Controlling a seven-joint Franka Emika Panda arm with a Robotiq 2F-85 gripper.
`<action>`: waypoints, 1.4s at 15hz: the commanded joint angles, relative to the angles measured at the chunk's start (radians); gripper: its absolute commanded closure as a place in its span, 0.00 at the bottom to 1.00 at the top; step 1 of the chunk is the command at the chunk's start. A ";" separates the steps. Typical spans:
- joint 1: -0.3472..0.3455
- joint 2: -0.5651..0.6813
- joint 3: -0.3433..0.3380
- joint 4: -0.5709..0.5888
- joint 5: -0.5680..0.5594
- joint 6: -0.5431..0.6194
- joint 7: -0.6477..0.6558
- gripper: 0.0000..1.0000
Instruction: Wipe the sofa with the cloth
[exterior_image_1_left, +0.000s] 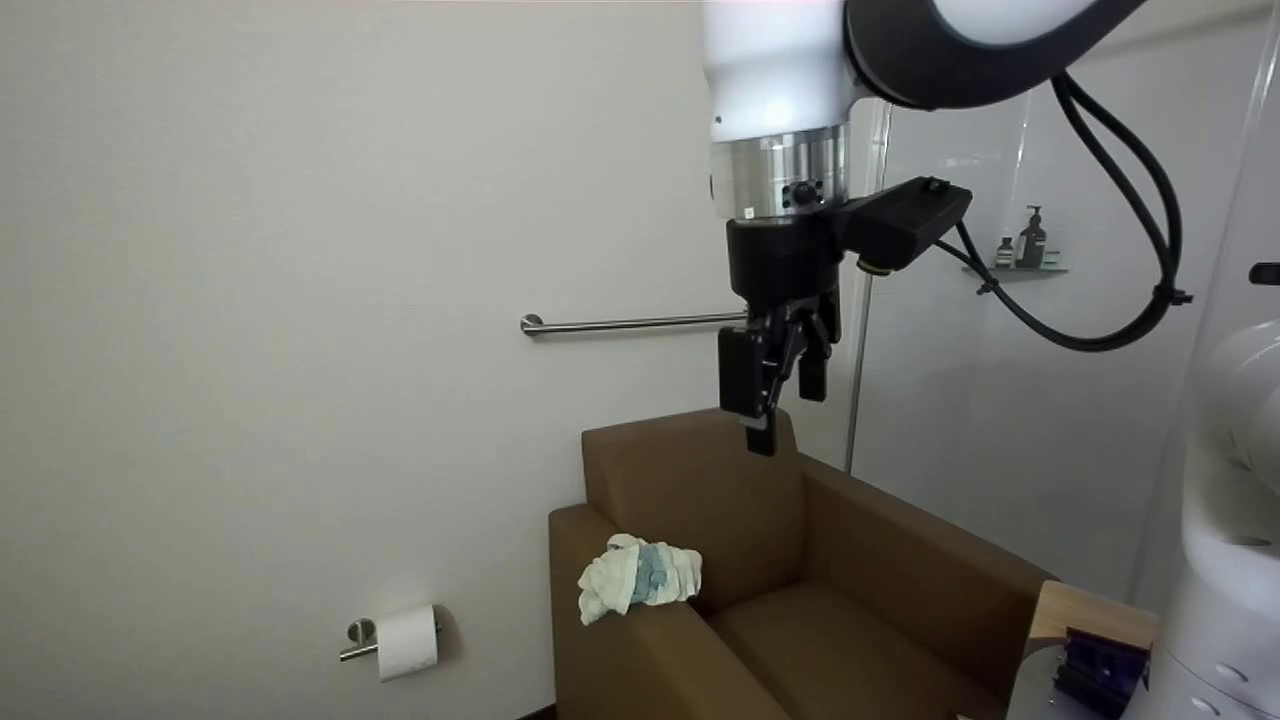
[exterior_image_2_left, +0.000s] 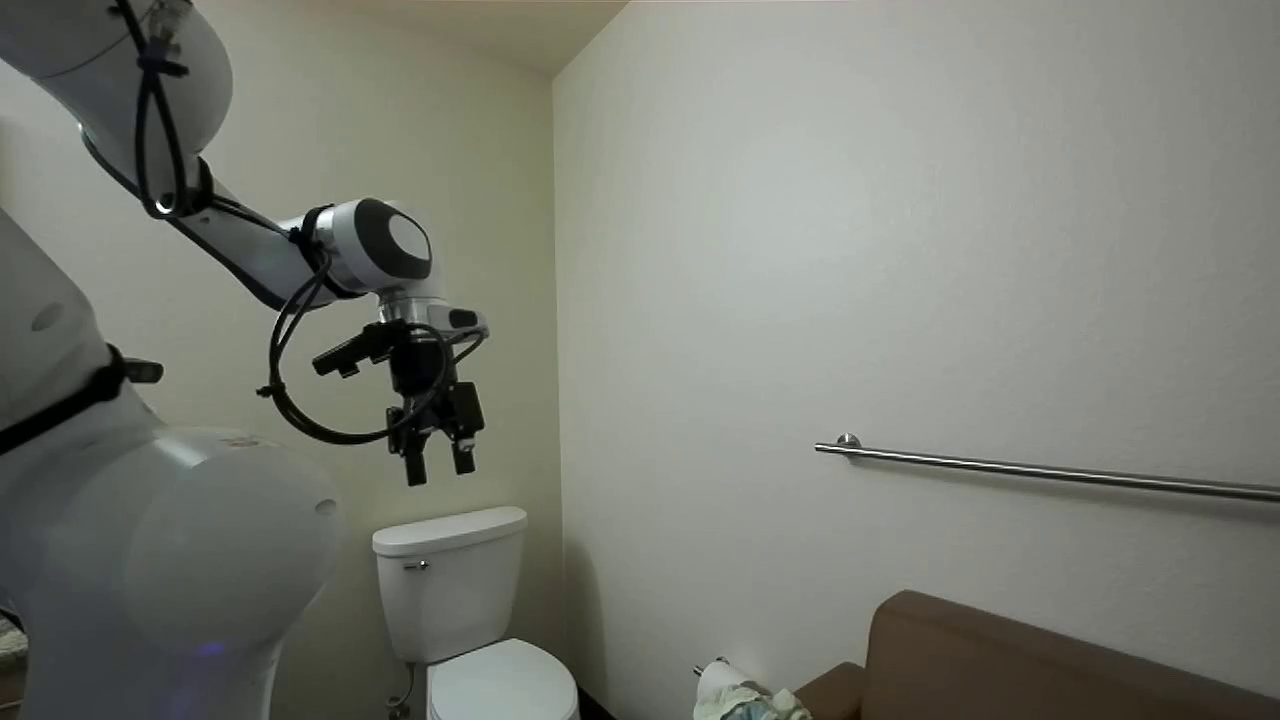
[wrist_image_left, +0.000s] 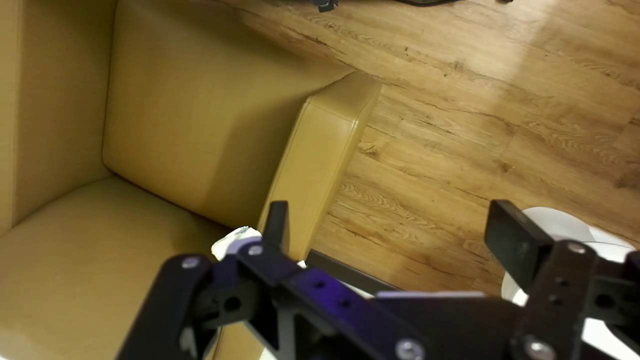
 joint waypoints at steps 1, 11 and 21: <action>0.023 0.007 -0.019 0.001 -0.013 -0.001 0.012 0.00; -0.089 0.377 -0.098 0.103 -0.234 0.380 -0.038 0.00; -0.040 0.689 -0.243 0.297 -0.204 0.363 -0.138 0.00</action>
